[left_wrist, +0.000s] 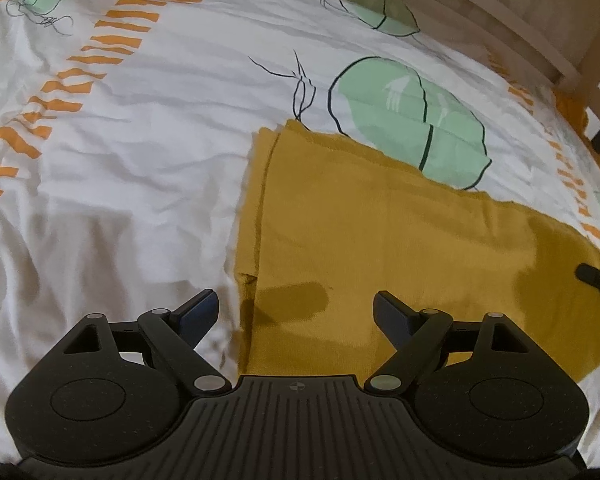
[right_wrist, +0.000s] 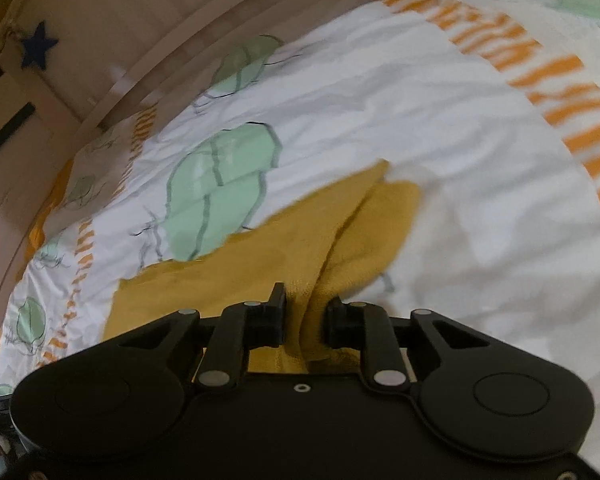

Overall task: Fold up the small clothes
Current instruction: 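Grasp the folded sweater edge with the right tool and fold it over, then open the right tool and release the folded edge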

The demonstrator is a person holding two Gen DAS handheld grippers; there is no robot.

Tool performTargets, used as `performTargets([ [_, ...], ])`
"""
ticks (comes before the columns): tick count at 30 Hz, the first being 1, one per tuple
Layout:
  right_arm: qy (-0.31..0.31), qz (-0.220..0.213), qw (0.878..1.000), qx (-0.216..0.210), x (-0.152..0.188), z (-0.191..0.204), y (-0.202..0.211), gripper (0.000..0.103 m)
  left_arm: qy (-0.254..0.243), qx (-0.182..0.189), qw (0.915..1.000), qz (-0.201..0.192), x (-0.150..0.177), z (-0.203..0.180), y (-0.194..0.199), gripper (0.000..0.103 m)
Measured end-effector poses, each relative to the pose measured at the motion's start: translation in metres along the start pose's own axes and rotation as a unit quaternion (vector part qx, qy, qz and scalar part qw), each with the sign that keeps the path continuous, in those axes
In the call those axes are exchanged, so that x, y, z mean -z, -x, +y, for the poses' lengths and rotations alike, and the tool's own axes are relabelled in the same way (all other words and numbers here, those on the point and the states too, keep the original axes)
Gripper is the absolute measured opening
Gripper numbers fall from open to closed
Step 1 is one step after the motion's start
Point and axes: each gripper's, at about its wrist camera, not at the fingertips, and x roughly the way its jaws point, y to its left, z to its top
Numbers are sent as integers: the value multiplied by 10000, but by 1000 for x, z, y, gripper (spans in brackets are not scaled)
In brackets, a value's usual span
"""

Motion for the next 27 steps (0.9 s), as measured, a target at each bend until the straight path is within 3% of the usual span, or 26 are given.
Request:
performTargets([
  [12, 497, 400, 9970, -442, -2, 106, -39, 28, 554, 159, 9982, -168, -15, 35, 18, 84],
  [21, 703, 737, 9905, -929, 23, 181, -88, 27, 845, 197, 9955, -372, -24, 59, 32, 84],
  [27, 966, 913, 9874, -857, 44, 214, -112, 28, 979, 194, 9942, -395, -26, 68, 33, 84],
])
